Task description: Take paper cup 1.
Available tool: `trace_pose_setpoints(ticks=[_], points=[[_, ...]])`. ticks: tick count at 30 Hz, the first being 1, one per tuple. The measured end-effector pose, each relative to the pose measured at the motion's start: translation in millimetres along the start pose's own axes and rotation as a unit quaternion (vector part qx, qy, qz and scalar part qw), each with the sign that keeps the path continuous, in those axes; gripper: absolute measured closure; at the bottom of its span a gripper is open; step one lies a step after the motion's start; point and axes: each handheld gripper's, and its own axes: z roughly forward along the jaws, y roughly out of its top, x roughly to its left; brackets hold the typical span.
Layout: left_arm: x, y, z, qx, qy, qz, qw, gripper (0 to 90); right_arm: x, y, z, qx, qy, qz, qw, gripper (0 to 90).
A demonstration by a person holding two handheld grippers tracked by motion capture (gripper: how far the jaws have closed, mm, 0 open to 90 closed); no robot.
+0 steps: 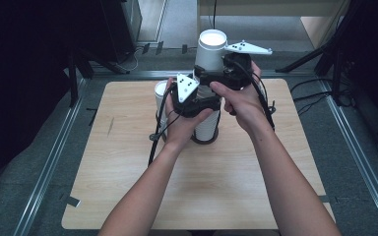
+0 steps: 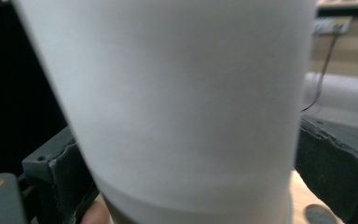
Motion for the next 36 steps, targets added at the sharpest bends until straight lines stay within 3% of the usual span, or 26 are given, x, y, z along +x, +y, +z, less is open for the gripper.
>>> trace_pose_setpoints(ticks=[4,9,17,23,28,36], points=[[1.9,0.2,-0.7,-0.001,-0.006,-0.004,1.0000,4.5,0.3,0.0,3.4,0.006,0.000,-0.006,1.0000,9.2],[2.2,0.0,-0.9,-0.002,-0.007,-0.005,1.0000,4.9,5.5,-0.4,2.1,-0.009,-0.017,-0.034,0.9992,12.5],[3.2,-0.5,-1.4,-0.003,-0.010,-0.005,0.9999,5.2,7.0,-0.3,1.9,-0.017,-0.021,-0.037,0.9989,13.0],[3.5,-1.2,-1.9,-0.005,-0.012,-0.005,0.9999,5.5,8.6,7.0,-1.6,-0.032,-0.019,-0.023,0.9990,13.1],[3.6,-1.8,-2.4,-0.004,-0.013,-0.007,0.9999,5.7,11.0,15.3,-6.1,-0.052,-0.023,-0.016,0.9982,13.8],[3.4,-2.6,-2.3,-0.006,-0.012,-0.008,0.9999,5.8,16.4,23.8,-15.7,-0.095,-0.035,-0.028,0.9945,15.6]])
